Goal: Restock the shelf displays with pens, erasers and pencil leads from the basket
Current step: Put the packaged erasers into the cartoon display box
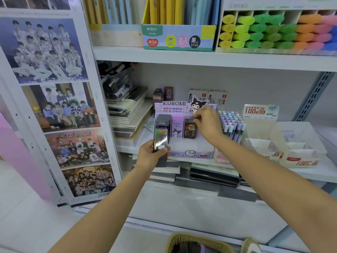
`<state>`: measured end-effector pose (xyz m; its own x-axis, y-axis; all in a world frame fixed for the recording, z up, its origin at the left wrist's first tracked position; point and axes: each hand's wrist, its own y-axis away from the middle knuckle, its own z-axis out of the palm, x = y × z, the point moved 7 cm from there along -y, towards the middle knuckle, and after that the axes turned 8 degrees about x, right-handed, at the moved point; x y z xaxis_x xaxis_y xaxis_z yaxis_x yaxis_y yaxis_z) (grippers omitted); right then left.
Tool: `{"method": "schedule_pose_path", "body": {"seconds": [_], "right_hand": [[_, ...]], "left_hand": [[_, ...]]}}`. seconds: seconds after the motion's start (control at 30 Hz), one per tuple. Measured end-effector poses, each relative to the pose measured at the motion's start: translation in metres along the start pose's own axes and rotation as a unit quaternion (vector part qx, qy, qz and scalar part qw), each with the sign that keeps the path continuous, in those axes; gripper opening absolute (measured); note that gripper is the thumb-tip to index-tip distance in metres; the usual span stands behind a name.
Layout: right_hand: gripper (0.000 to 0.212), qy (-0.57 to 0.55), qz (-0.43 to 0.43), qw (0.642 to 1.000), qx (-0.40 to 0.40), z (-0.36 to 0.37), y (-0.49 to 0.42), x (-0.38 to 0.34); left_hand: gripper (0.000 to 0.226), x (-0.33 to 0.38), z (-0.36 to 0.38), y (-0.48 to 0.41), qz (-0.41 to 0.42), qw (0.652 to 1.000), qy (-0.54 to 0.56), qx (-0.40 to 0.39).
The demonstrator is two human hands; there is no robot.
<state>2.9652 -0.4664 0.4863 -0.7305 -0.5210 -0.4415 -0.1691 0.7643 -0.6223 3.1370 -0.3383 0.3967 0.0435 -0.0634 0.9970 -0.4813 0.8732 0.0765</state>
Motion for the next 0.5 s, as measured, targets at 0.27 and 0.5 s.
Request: {"method": "schedule_pose_path", "body": {"seconds": [0.27,0.5], "right_hand": [[0.024,-0.266,0.039,0.951,-0.154,0.001,0.032,-0.043],[0.012,-0.432,0.137,0.876,-0.165,-0.017,0.045,-0.037]], "left_hand": [[0.022,0.015,0.014,0.014,0.026,0.996,0.046,-0.066],[0.026,0.016,-0.001,0.025,-0.035,0.997,-0.075,0.001]]}}
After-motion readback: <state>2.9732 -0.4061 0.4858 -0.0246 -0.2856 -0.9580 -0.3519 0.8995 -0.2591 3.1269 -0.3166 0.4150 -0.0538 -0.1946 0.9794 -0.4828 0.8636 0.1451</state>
